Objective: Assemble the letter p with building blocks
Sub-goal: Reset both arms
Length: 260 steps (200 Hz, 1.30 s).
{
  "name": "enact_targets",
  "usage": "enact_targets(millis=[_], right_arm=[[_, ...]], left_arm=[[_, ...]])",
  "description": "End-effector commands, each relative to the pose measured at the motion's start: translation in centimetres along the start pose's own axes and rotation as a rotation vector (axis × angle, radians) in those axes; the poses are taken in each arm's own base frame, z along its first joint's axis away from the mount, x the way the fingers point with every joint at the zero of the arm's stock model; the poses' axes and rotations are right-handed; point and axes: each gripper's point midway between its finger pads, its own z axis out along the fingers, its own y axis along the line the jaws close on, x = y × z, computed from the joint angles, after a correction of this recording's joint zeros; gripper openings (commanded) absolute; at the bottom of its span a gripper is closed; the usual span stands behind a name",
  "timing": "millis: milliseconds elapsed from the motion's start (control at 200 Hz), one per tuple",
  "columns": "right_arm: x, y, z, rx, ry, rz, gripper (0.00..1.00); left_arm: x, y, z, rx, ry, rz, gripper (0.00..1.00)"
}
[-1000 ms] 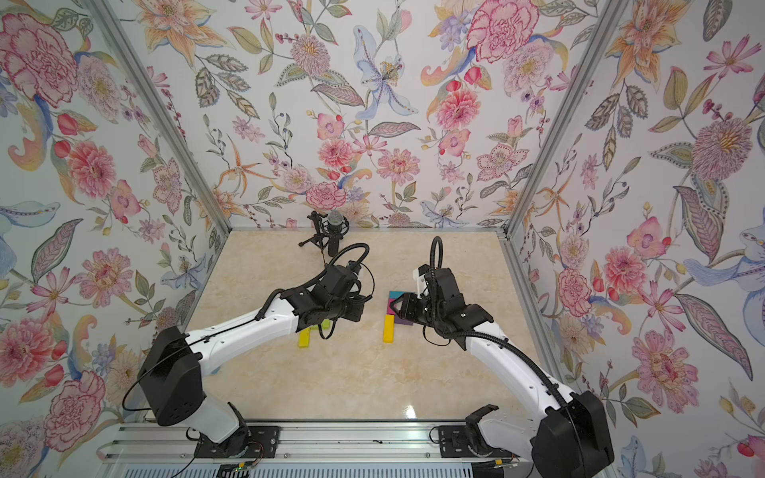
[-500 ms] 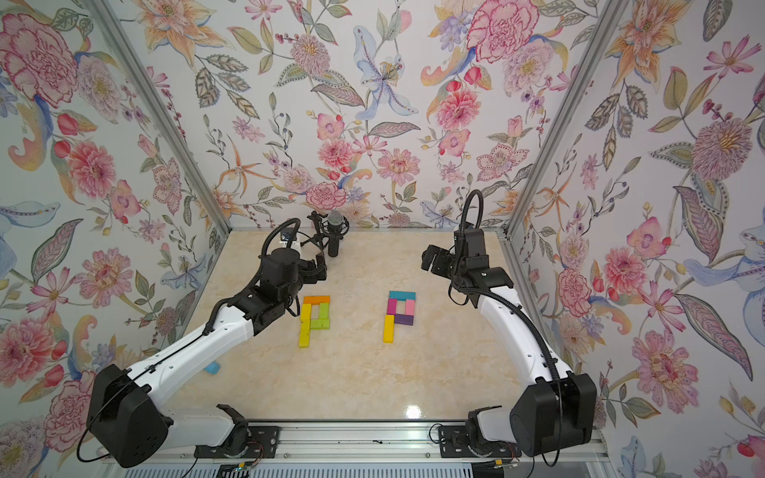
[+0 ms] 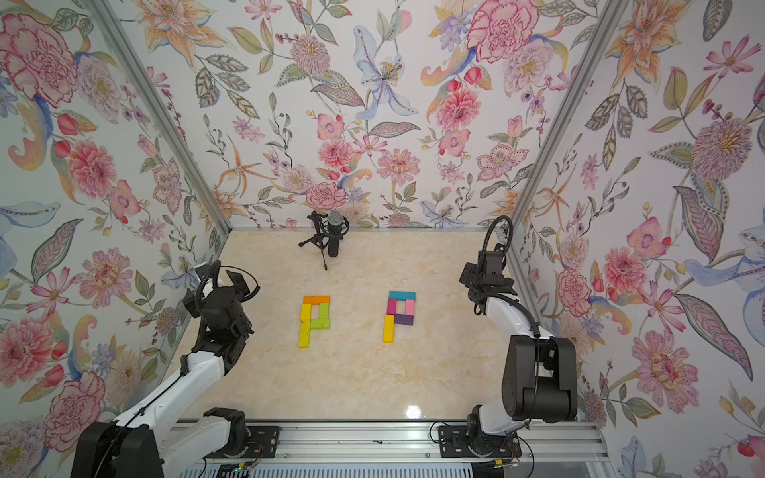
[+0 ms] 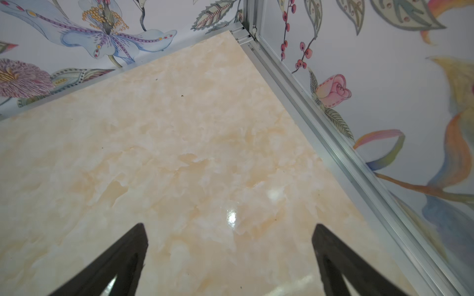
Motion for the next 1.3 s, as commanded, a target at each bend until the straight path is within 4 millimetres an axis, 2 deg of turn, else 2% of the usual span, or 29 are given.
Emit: enact_targets(millis=[0,80,120,210,295,390,455,520,696,761,811,866,926,956,986,1036,1096,1151,1201,1296], right_arm=[[-3.2,0.8,-0.9,-0.018,-0.250,-0.048,1.00],[-1.1,1.6,0.6,-0.057,-0.202,-0.066,1.00],[-1.0,1.8,0.8,-0.060,-0.183,-0.068,1.00],[-2.1,2.1,-1.0,-0.095,-0.332,-0.053,1.00],[-1.8,1.2,-2.6,-0.108,-0.400,-0.019,1.00],[-0.9,1.4,-3.8,-0.077,-0.368,-0.117,1.00],[-0.7,1.3,-4.8,-0.093,-0.395,-0.098,1.00],[0.2,1.4,-4.7,-0.118,-0.382,-0.079,1.00],[0.5,1.1,-5.8,-0.083,-0.417,-0.120,1.00],[2.3,1.5,-6.2,-0.088,-0.396,-0.212,1.00],[4.0,1.1,-6.0,-0.067,-0.381,-0.217,1.00],[4.2,0.1,-6.7,-0.024,-0.454,-0.158,1.00],[3.9,1.1,-7.8,-0.123,-0.540,-0.169,1.00],[4.1,1.2,-7.4,-0.132,-0.558,-0.174,1.00],[4.8,1.3,-6.1,-0.152,-0.535,-0.175,1.00],[4.9,3.8,-4.9,-0.182,-0.546,-0.279,1.00],[5.8,2.9,-4.0,-0.228,-0.430,-0.231,1.00],[4.9,3.3,-3.4,-0.212,-0.455,-0.239,1.00],[5.5,3.1,-3.2,-0.216,-0.417,-0.235,1.00],[5.2,3.1,-3.5,-0.206,-0.445,-0.234,1.00]], left_arm=[[2.6,-0.2,0.6,0.028,-0.015,0.042,1.00],[5.2,-1.6,1.3,0.105,0.013,0.042,0.99],[6.2,-2.1,1.4,0.124,0.008,0.063,0.99],[8.2,-3.5,1.7,0.177,0.003,0.090,0.99],[8.6,-5.7,1.7,0.253,0.006,0.156,0.99],[8.6,-5.4,1.0,0.299,-0.026,0.126,0.99],[8.9,-6.0,0.3,0.348,-0.066,0.143,1.00],[9.3,-6.3,0.6,0.363,-0.032,0.156,1.00],[9.2,-6.5,0.7,0.384,-0.035,0.148,0.99],[9.2,-6.4,0.7,0.383,-0.038,0.148,1.00],[9.2,-6.5,0.7,0.383,-0.039,0.146,0.99],[9.2,-6.6,0.8,0.395,-0.037,0.144,0.99],[9.2,-6.6,0.8,0.399,-0.036,0.145,1.00],[9.2,-6.6,0.8,0.397,-0.036,0.145,1.00],[9.2,-6.7,0.8,0.399,-0.035,0.146,0.99],[9.2,-6.6,0.9,0.398,-0.036,0.145,1.00],[9.2,-6.6,0.8,0.399,-0.034,0.146,1.00],[9.2,-6.7,0.8,0.398,-0.034,0.147,0.99],[9.2,-6.7,0.8,0.399,-0.035,0.145,1.00],[9.3,-6.7,0.9,0.400,-0.032,0.148,0.99]])
